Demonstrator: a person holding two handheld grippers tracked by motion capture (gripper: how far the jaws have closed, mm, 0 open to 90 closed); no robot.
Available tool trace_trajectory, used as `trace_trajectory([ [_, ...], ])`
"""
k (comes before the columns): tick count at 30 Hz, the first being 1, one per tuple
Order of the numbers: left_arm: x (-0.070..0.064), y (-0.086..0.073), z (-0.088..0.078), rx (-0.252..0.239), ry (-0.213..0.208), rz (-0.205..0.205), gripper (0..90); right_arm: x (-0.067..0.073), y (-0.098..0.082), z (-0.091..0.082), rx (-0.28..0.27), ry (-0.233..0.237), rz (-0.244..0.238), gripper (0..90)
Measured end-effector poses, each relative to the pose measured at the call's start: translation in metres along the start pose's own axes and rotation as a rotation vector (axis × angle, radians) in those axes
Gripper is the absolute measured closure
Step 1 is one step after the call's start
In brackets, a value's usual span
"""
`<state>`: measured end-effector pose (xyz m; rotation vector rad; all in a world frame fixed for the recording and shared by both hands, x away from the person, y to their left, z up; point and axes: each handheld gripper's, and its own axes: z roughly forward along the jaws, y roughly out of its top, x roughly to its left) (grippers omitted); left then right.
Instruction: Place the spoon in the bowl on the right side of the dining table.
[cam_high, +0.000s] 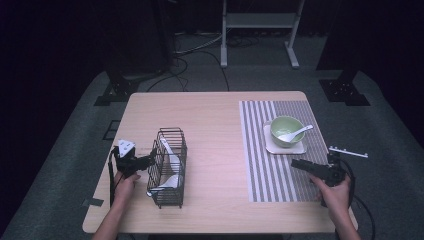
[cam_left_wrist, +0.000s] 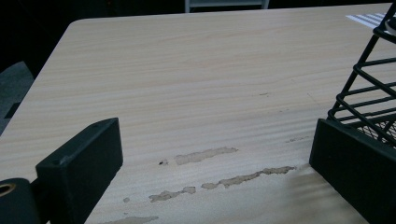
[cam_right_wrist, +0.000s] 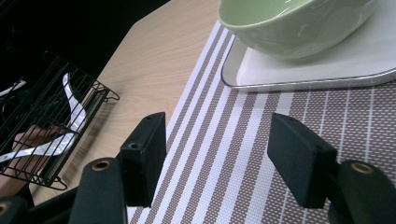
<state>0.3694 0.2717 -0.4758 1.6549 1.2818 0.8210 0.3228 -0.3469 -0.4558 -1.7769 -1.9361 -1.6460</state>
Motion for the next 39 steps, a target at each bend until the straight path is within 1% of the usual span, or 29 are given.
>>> trace_trajectory([
  [7,0.0,0.0,0.0,0.002,0.001,0.001,1.6,0.005,-0.006,0.002,-0.002,0.021,-0.004,36.5],
  [12,0.0,0.0,0.0,0.001,0.0,0.0,1.6,0.012,-0.009,0.004,0.021,0.03,-0.018,36.2],
  [14,0.0,0.0,0.0,0.002,0.0,0.002,1.6,0.015,-0.011,0.005,0.023,0.032,-0.032,36.1],
  [16,-0.001,0.0,0.0,0.001,0.0,0.003,1.6,0.018,-0.013,0.005,0.028,0.039,-0.035,36.1],
  [19,-0.001,0.0,0.0,0.003,0.001,0.004,1.6,0.021,-0.016,0.006,0.033,0.059,-0.034,36.0],
  [23,-0.001,0.0,0.0,0.002,0.002,0.005,1.6,0.024,-0.02,0.009,0.042,0.072,-0.042,36.0],
  [25,-0.001,0.0,0.0,0.003,0.002,0.005,1.6,0.025,-0.022,0.01,0.04,0.107,-0.02,36.0],
  [29,-0.001,0.0,0.0,0.003,0.003,0.003,1.6,0.029,-0.026,0.014,0.045,0.125,-0.021,36.1],
  [31,0.0,0.0,0.0,0.005,0.003,0.0,1.6,0.031,-0.029,0.016,0.058,0.117,-0.039,36.0],
  [36,0.0,0.0,0.0,0.006,0.002,0.003,1.6,0.033,-0.035,0.022,0.081,0.12,-0.049,36.0],
  [39,0.0,0.0,0.0,0.009,0.001,0.001,1.6,0.034,-0.037,0.024,0.095,0.115,-0.064,36.0],
])
